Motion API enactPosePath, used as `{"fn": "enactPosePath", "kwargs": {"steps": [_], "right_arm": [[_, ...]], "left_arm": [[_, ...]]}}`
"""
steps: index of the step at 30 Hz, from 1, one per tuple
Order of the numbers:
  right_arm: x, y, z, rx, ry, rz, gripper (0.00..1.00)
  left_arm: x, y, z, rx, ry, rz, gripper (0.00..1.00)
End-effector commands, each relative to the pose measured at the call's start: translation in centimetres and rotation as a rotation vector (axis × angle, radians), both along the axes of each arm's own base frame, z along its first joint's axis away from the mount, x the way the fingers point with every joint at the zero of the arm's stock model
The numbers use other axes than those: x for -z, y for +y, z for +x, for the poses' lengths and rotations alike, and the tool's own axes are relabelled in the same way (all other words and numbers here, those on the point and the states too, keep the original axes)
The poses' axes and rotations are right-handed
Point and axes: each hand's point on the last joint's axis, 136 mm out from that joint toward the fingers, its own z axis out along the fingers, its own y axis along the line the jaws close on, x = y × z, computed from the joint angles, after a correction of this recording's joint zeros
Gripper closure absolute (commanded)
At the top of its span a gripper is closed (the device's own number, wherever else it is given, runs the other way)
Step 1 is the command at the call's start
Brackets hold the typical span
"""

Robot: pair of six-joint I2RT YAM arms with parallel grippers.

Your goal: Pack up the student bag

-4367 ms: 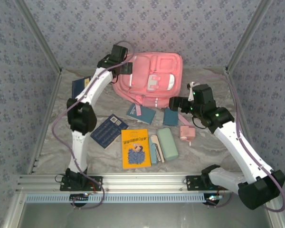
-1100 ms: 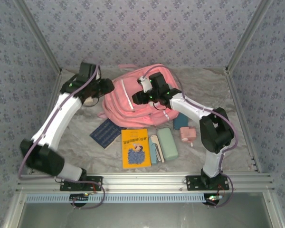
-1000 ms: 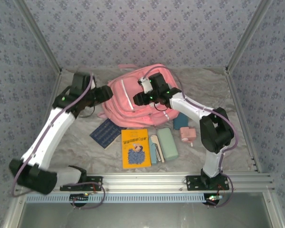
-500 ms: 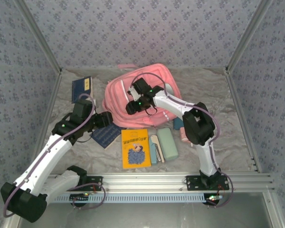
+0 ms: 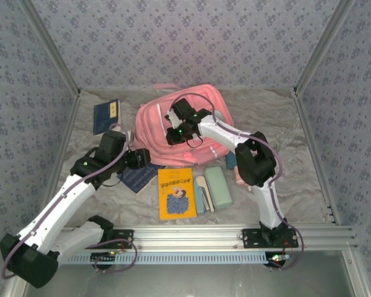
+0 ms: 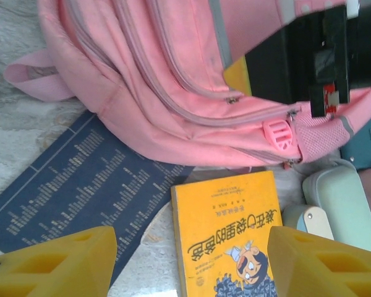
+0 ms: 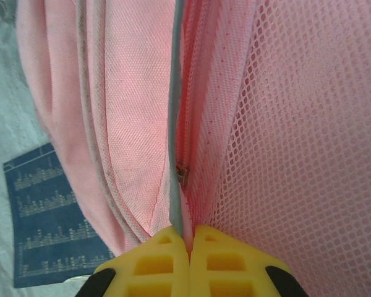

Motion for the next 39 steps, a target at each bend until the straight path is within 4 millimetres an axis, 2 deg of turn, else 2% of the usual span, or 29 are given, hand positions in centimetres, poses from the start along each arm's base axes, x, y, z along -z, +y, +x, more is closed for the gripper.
{"fn": "enactPosePath", "kwargs": {"steps": [1, 7, 11, 15, 18, 21, 26, 33, 36, 39], "right_arm": [[-5.2, -0.1, 0.8, 0.058, -0.025, 0.135, 1.00], [-8.3, -0.8, 2.3, 0.183, 0.055, 0.322, 1.00], [-10.7, -1.1, 3.2, 0.228, 0.068, 0.387, 1.00], [-12.4, -2.4, 5.2, 0.356, 0.114, 0.451, 1.00], [-13.4, -3.1, 6.3, 0.421, 0.120, 0.480, 1.00], [-13.9, -3.3, 6.9, 0.454, 0.128, 0.488, 1.00], [-14.1, -4.3, 8.0, 0.525, 0.156, 0.519, 1.00], [-15.5, -4.8, 8.3, 0.547, 0.164, 0.565, 1.00], [-15.6, -5.2, 8.6, 0.561, 0.179, 0.575, 1.00], [-16.1, -5.6, 8.9, 0.575, 0.197, 0.604, 1.00]], "left_arm": [[-0.6, -0.7, -0.5, 0.040, -0.007, 0.030, 0.37], [0.1, -1.2, -1.9, 0.092, -0.003, 0.027, 0.41], [0.5, -1.0, -2.7, 0.129, 0.022, 0.086, 0.42], [1.2, -1.1, -3.0, 0.137, 0.034, 0.112, 0.44], [2.3, -2.2, -3.3, 0.164, 0.022, 0.101, 0.45], [3.0, -4.3, -3.2, 0.207, -0.018, 0.071, 0.44], [4.2, -6.4, -1.9, 0.197, -0.058, 0.067, 0.44], [4.5, -9.0, 2.7, 0.158, -0.135, 0.122, 0.40], [4.8, -11.3, 4.3, 0.204, -0.124, 0.139, 0.40], [5.2, -13.5, 4.8, 0.270, -0.133, 0.107, 0.40]]}}
